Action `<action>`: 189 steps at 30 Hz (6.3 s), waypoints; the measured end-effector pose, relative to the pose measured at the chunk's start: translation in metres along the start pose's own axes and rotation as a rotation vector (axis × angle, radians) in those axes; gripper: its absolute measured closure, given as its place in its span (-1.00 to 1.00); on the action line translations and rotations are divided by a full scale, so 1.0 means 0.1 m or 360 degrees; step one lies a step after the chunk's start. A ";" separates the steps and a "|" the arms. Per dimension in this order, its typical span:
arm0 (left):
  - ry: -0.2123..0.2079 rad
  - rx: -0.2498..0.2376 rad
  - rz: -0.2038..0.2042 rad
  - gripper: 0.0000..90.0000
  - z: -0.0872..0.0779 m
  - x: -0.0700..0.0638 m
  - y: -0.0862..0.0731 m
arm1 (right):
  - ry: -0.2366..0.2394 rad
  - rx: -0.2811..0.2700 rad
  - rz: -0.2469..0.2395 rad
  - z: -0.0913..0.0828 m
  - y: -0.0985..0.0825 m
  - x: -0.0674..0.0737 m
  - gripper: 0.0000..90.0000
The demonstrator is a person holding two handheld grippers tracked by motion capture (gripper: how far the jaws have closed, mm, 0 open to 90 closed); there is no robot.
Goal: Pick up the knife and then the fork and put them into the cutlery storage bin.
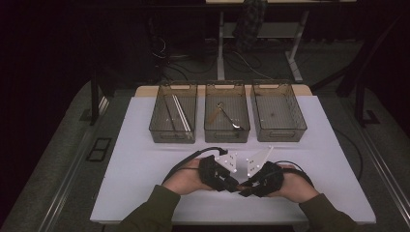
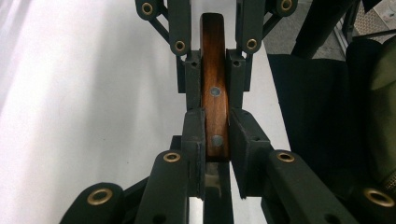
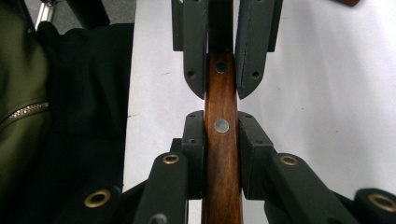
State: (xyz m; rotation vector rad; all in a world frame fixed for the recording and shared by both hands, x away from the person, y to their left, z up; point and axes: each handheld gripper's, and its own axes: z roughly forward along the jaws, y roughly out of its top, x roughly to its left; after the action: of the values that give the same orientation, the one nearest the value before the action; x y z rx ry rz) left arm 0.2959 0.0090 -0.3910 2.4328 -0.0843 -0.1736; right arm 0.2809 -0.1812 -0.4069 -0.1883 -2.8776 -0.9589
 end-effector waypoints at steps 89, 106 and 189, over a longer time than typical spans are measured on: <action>0.0749 -0.0553 -0.0733 -1.00 -0.64 -0.33 -1.41 | -0.1099 -0.0280 0.1265 -1.13 -0.71 -1.76 0.67; 0.0748 -0.0551 -0.0729 -1.00 -0.65 -0.33 -1.41 | -0.1144 -0.0397 0.1220 -1.11 -0.65 -1.72 0.07; 0.0766 -0.0013 -0.0851 0.71 -0.47 -0.18 -1.29 | -0.0902 -0.0570 0.0653 -0.30 -1.04 0.14 -0.72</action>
State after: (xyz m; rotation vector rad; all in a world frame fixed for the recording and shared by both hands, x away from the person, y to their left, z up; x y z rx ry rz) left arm 0.2871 0.1392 -0.4375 2.3686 0.7789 0.1791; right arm 0.2532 -0.2804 -0.4420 -1.2017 -2.8810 -1.5064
